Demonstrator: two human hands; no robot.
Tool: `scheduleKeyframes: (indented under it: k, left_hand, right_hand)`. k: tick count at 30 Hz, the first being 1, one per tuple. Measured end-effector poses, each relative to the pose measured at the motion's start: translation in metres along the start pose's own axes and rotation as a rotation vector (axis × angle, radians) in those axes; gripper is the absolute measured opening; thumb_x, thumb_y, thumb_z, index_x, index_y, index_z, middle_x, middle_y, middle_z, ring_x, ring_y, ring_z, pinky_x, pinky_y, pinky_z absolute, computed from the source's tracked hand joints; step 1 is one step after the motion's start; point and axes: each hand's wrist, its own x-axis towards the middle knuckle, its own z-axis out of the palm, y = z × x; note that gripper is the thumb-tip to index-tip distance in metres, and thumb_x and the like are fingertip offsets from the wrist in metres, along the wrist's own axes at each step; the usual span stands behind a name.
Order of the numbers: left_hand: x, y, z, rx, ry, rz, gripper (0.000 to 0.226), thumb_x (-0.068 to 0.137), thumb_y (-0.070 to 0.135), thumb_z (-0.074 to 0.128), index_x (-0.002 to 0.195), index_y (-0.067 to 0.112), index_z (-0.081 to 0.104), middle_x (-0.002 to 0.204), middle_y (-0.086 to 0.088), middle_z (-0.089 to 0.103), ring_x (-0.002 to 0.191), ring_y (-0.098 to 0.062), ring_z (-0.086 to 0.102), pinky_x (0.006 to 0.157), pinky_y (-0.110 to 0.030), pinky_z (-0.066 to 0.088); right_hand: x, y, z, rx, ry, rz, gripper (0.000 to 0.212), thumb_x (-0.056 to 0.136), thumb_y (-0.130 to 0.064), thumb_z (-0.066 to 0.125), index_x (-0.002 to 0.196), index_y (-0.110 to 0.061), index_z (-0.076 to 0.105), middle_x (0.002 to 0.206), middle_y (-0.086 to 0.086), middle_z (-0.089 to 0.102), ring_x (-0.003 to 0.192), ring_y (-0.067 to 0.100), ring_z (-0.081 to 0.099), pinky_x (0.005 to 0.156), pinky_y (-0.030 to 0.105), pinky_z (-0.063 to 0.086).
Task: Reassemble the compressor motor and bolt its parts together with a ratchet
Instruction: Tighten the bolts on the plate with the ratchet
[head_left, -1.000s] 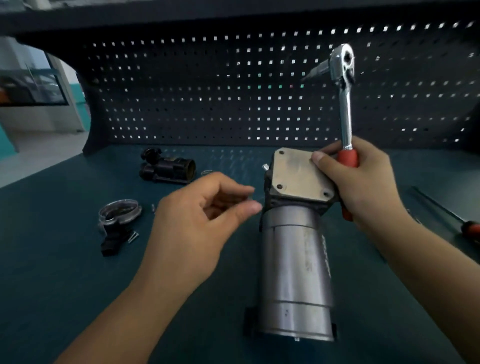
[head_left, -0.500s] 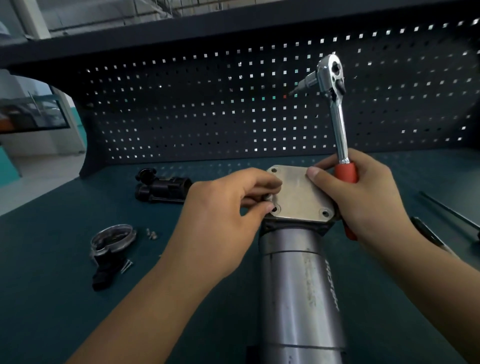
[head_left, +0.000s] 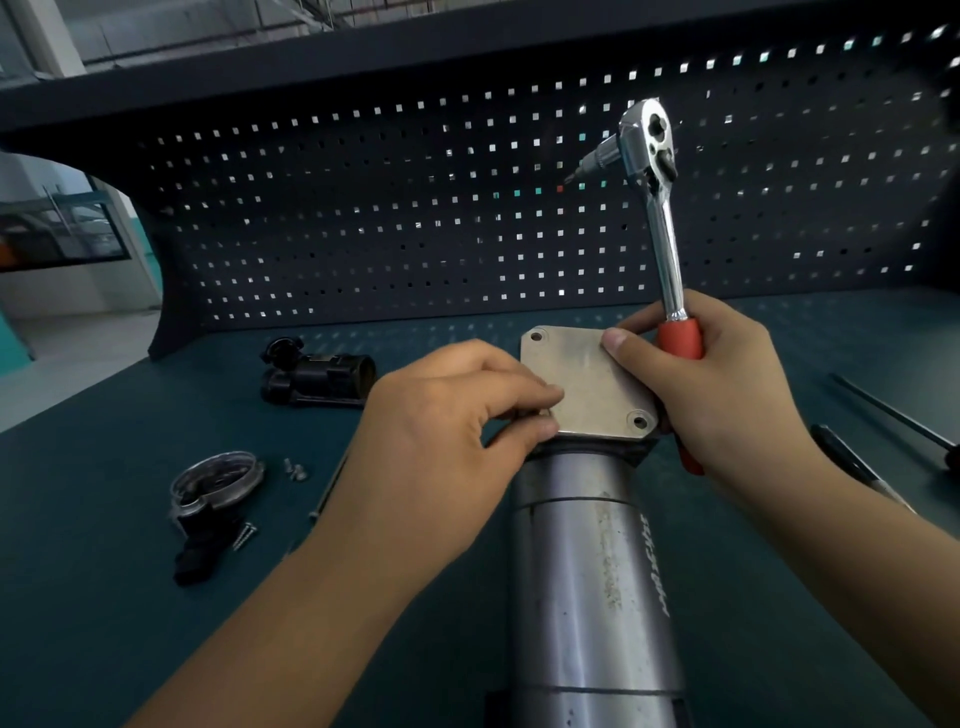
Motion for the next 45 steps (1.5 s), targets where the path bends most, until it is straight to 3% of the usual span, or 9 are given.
scheduleKeyframes:
  k: [2,6,11,16,28,39,45]
  left_hand:
    - [-0.003,-0.002,0.003,-0.072,0.046,-0.048,0.012,0.074,0.019,0.075,0.086,0.019,0.076,0.083,0.014,0.067,0.078,0.001,0.063,0.074,-0.01,0.05]
    - [-0.007,-0.002,0.012,-0.237,0.126,-0.16,0.023,0.072,0.005,0.078,0.081,0.026,0.072,0.081,0.013,0.066,0.077,-0.001,0.065,0.072,-0.011,0.051]
    - [-0.007,-0.002,0.015,-0.471,0.123,-0.302,0.033,0.067,-0.001,0.079,0.076,0.03,0.073,0.08,0.011,0.071,0.075,-0.003,0.068,0.07,-0.01,0.05]
    - [-0.009,0.001,0.017,-0.557,0.119,-0.386,0.036,0.067,0.0,0.079,0.083,0.032,0.072,0.079,0.011,0.072,0.074,-0.002,0.066,0.069,-0.01,0.05]
    - [-0.015,0.002,0.021,-0.564,0.185,-0.406,0.027,0.071,0.005,0.078,0.082,0.029,0.072,0.084,0.011,0.073,0.081,-0.004,0.068,0.069,-0.01,0.05]
    - [-0.018,0.0,0.023,-0.309,0.209,-0.299,0.024,0.079,0.014,0.074,0.089,0.035,0.071,0.087,0.018,0.071,0.084,-0.002,0.067,0.075,-0.016,0.052]
    - [-0.021,-0.005,0.02,-0.264,0.235,-0.289,0.025,0.079,0.014,0.074,0.091,0.036,0.07,0.088,0.017,0.07,0.085,-0.002,0.067,0.075,-0.015,0.052]
  right_hand:
    - [0.0,0.0,0.0,0.003,-0.001,0.004,0.014,0.08,-0.023,0.074,0.077,-0.014,0.063,0.055,-0.002,0.052,0.044,0.005,0.042,0.038,0.016,0.039]
    - [0.0,0.001,0.0,0.012,-0.004,0.007,0.014,0.08,-0.022,0.074,0.077,-0.013,0.063,0.058,0.002,0.053,0.045,0.006,0.042,0.039,0.016,0.039]
    - [0.001,0.002,0.0,0.012,-0.011,0.005,0.014,0.08,-0.022,0.073,0.076,-0.014,0.063,0.054,-0.002,0.052,0.044,0.005,0.042,0.039,0.017,0.04]
    - [0.001,0.003,0.0,0.008,-0.011,-0.001,0.014,0.08,-0.022,0.074,0.075,-0.015,0.062,0.051,-0.006,0.049,0.042,0.005,0.041,0.039,0.018,0.04]
    - [0.001,0.003,0.0,0.006,-0.012,-0.001,0.015,0.08,-0.024,0.074,0.076,-0.015,0.062,0.054,-0.003,0.05,0.044,0.007,0.042,0.04,0.02,0.04]
    - [0.0,0.003,0.001,0.029,-0.014,0.004,0.015,0.08,-0.025,0.074,0.074,-0.018,0.062,0.051,-0.006,0.049,0.042,0.005,0.042,0.039,0.019,0.042]
    - [-0.005,0.006,0.005,0.101,-0.048,0.032,0.005,0.085,-0.021,0.068,0.081,-0.022,0.065,0.047,-0.008,0.048,0.039,0.004,0.04,0.037,0.018,0.038]
